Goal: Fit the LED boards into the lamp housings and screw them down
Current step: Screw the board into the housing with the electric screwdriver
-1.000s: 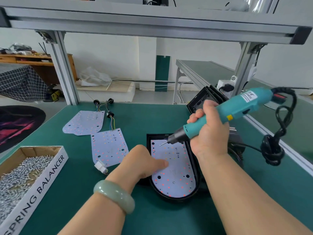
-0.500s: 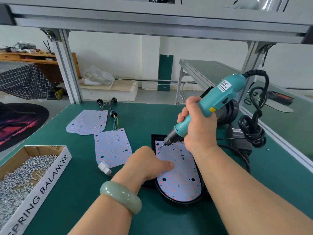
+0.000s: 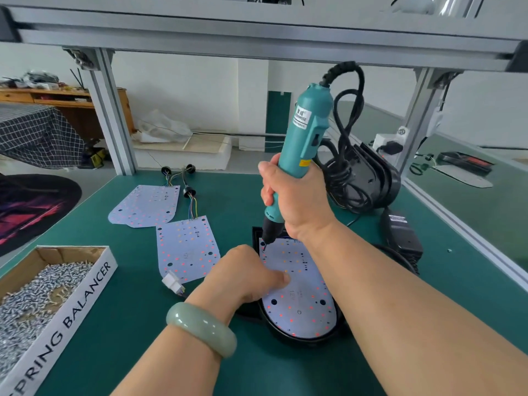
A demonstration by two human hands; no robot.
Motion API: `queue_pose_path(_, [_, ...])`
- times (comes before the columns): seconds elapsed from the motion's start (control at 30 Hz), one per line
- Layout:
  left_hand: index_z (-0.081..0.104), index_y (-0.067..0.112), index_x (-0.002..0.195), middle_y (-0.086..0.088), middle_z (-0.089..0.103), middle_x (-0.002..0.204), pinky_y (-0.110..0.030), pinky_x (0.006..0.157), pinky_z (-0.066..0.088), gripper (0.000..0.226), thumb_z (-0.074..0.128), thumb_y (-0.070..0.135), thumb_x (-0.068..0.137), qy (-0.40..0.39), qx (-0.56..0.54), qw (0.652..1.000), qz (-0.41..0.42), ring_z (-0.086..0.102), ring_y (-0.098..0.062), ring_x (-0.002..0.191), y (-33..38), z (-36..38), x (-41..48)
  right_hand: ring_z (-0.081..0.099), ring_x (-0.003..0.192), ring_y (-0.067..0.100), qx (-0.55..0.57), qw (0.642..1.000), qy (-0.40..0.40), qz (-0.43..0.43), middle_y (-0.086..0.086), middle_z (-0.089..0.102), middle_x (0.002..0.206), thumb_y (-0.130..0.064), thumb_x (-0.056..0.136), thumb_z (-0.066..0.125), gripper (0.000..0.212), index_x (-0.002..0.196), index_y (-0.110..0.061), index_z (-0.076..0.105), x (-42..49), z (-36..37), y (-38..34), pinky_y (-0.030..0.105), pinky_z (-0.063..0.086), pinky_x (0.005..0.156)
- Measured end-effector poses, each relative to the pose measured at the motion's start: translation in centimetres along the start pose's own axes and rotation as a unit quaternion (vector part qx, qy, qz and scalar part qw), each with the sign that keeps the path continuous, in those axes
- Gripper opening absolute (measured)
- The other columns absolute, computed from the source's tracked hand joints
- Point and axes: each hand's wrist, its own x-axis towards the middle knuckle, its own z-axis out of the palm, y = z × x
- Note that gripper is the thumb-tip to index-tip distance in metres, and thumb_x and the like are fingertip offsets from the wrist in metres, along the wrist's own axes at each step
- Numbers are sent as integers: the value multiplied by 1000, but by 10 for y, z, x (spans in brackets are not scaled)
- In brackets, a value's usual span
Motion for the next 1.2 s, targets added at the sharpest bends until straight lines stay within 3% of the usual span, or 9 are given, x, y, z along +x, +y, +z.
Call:
queue_pose_path(0.1, [46, 16, 61, 2, 46, 60, -25, 52, 32, 37, 75, 37, 69, -4, -5, 1000, 2, 43, -19, 55, 0, 0, 1, 39, 34, 12, -7, 1000, 25, -6, -1, 45, 49, 2, 85, 63, 28, 70, -14, 47, -1, 1, 1, 22, 38, 44])
queue_pose_path(0.3, [51, 15, 63, 1, 51, 63, -26, 57, 37, 33, 75, 36, 68, -11, -20, 1000, 1, 49, -21, 60, -1, -1, 1, 41, 35, 12, -21, 999, 30, -11, -2, 44, 47, 1, 85, 64, 27, 70, -14, 47, -2, -1, 0, 23, 40, 46])
queue_pose_path(0.47, [64, 9, 77, 0, 57, 68, -27, 61, 41, 31, 74, 36, 67, -24, -40, 999, -5, 53, -22, 64, -3, -2, 2, 45, 40, 15, -8, 1000, 0, -22, -3, 48, 49, -15, 75, 66, 15, 75, -14, 50, -5, -8, -4, 24, 42, 50])
queue_pose_path(0.63, [63, 7, 79, -3, 57, 72, -28, 62, 41, 43, 70, 42, 55, -34, -52, 998, -4, 52, -22, 65, 0, -2, 0, 50, 45, 15, -6, 998, 42, -40, -5, 52, 49, -28, 77, 69, 19, 81, -15, 55, -9, -17, -9, 26, 44, 54])
queue_pose_path(0.73, [55, 10, 67, 3, 47, 53, -22, 50, 33, 34, 73, 38, 63, -37, -48, 998, -1, 43, -19, 48, 0, -2, 1, 50, 46, 15, 6, 999, 25, -44, -6, 53, 51, -25, 78, 68, 18, 87, -14, 57, -14, -18, -15, 26, 44, 54])
queue_pose_path(0.83, [40, 18, 56, 11, 30, 29, -14, 37, 21, 40, 71, 37, 71, -42, -23, 999, -8, 28, -12, 29, -2, -4, 0, 46, 44, 15, 51, 997, -39, -35, -3, 51, 51, -19, 80, 65, 10, 86, -14, 58, -16, -13, -27, 27, 42, 55])
queue_pose_path(0.97, [46, 17, 54, 10, 32, 29, -14, 36, 22, 38, 71, 38, 73, -43, -37, 998, -5, 29, -12, 29, -7, -4, -1, 43, 41, 11, 181, 982, 10, 46, -2, 48, 51, -23, 82, 71, 22, 86, -13, 53, -3, -19, -58, 20, 40, 46])
queue_pose_path(1.1, [54, 11, 66, 3, 39, 43, -15, 40, 23, 30, 73, 34, 72, -55, -90, 994, -10, 28, -17, 34, -15, -5, 2, 46, 40, 10, 55, 982, 100, 148, -2, 50, 53, -35, 78, 73, 26, 80, -17, 54, 1, -57, -80, 16, 42, 45])
queue_pose_path(1.2, [62, 0, 90, -7, 53, 64, -20, 47, 30, 52, 71, 42, 60, -50, -114, 992, -23, 39, -22, 49, -19, -12, 2, 50, 40, 11, -63, 958, 139, 244, 0, 54, 54, -36, 82, 71, 25, 79, -17, 55, -5, -98, -92, 17, 45, 42])
